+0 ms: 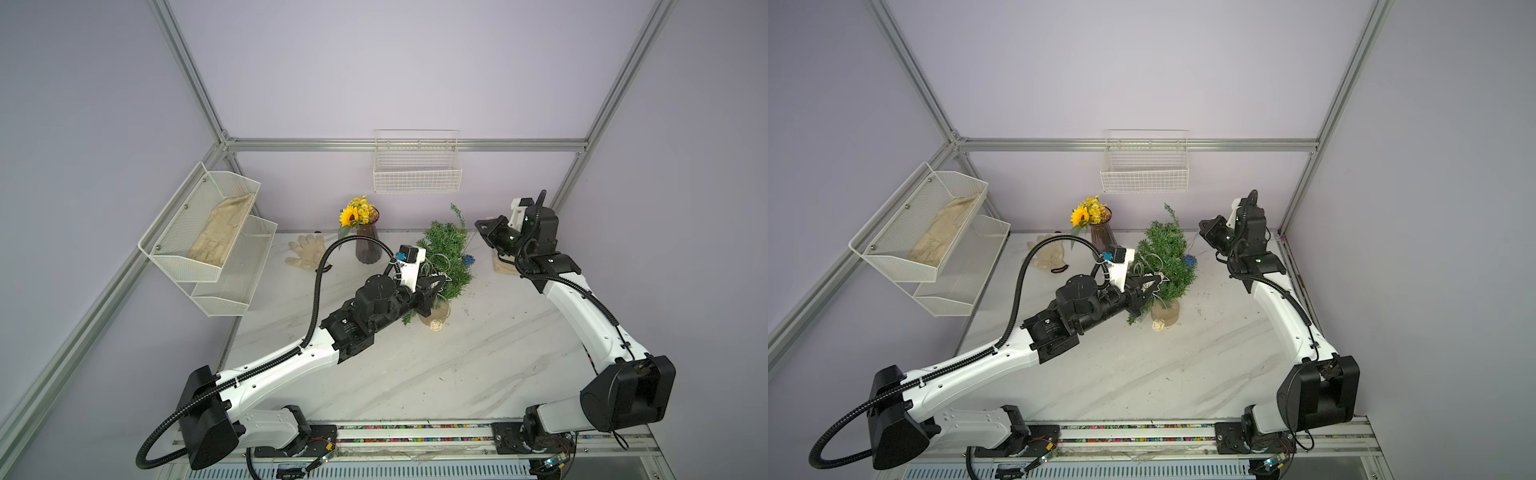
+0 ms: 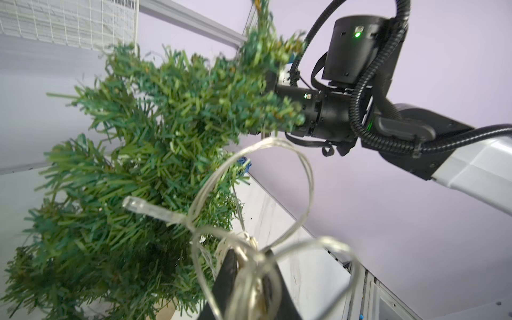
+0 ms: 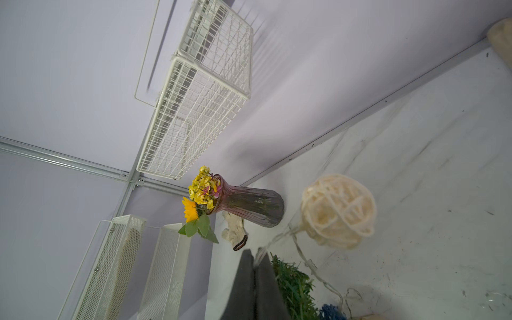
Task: Remove string lights from the small christmas tree
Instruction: Remove the light string from the Christmas tree.
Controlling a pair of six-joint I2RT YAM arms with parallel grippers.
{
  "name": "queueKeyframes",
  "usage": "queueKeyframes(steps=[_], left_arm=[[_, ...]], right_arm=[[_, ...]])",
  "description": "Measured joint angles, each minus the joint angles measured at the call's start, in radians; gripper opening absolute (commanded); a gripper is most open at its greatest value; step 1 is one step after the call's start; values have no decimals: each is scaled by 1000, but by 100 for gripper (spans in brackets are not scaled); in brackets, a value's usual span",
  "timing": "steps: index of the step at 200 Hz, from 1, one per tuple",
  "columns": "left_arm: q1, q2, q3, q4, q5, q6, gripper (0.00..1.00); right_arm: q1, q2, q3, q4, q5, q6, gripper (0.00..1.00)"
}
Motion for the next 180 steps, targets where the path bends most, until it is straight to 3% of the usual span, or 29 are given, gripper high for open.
queueKeyframes(steps=[74, 118, 180], left_arm=[[-1, 0, 36, -35, 34, 47, 5], [-2, 1, 157, -128, 78, 104, 7], [-2, 14, 290, -217, 100, 169, 4]], right_arm=[[-24, -121, -31, 21, -57, -35, 0], [-26, -217, -100, 123, -124, -76, 0], [-26, -223, -93, 247, -204, -114, 0]])
